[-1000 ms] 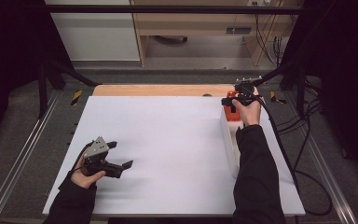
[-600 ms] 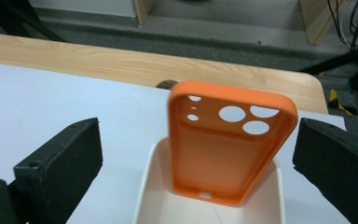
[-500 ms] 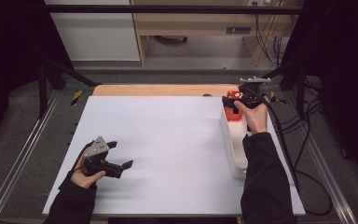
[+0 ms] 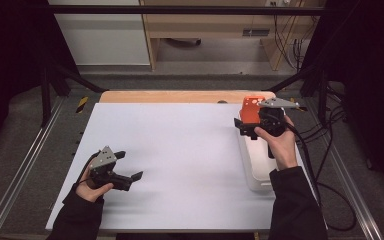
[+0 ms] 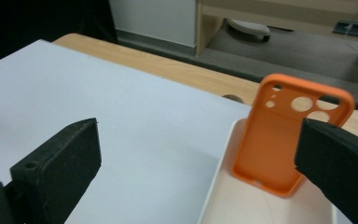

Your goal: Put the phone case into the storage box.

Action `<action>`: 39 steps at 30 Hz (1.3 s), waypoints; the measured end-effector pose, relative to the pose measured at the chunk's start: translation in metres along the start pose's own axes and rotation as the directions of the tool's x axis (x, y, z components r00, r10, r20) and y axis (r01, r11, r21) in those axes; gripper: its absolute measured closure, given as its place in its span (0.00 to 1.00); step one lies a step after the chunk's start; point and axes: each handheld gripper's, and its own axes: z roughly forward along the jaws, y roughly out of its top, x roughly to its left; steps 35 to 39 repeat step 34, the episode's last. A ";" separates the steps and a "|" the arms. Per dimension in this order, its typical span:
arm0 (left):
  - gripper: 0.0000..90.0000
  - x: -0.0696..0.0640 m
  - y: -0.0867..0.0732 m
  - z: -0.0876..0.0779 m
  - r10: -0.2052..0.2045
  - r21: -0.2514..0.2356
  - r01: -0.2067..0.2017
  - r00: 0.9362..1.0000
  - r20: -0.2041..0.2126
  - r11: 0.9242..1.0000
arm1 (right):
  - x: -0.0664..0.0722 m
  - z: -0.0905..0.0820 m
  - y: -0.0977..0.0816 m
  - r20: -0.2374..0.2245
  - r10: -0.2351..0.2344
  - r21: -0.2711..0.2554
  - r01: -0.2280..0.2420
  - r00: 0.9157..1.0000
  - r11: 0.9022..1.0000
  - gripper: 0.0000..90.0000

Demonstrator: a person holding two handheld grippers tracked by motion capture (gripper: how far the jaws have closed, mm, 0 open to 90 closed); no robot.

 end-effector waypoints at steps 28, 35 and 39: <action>0.00 -0.002 0.005 -0.007 -0.010 -0.056 0.011 1.000 0.005 0.998 | 0.014 -0.059 -0.101 -0.293 -0.175 -0.182 0.125 0.940 0.975 0.01; 0.00 -0.005 0.006 -0.006 0.003 -0.055 -0.003 1.000 0.014 0.998 | 0.008 -0.061 -0.113 -0.288 -0.164 -0.194 0.110 0.944 0.975 0.01; 0.00 -0.005 0.006 -0.006 0.003 -0.055 -0.003 1.000 0.014 0.998 | 0.008 -0.061 -0.113 -0.288 -0.164 -0.194 0.110 0.944 0.975 0.01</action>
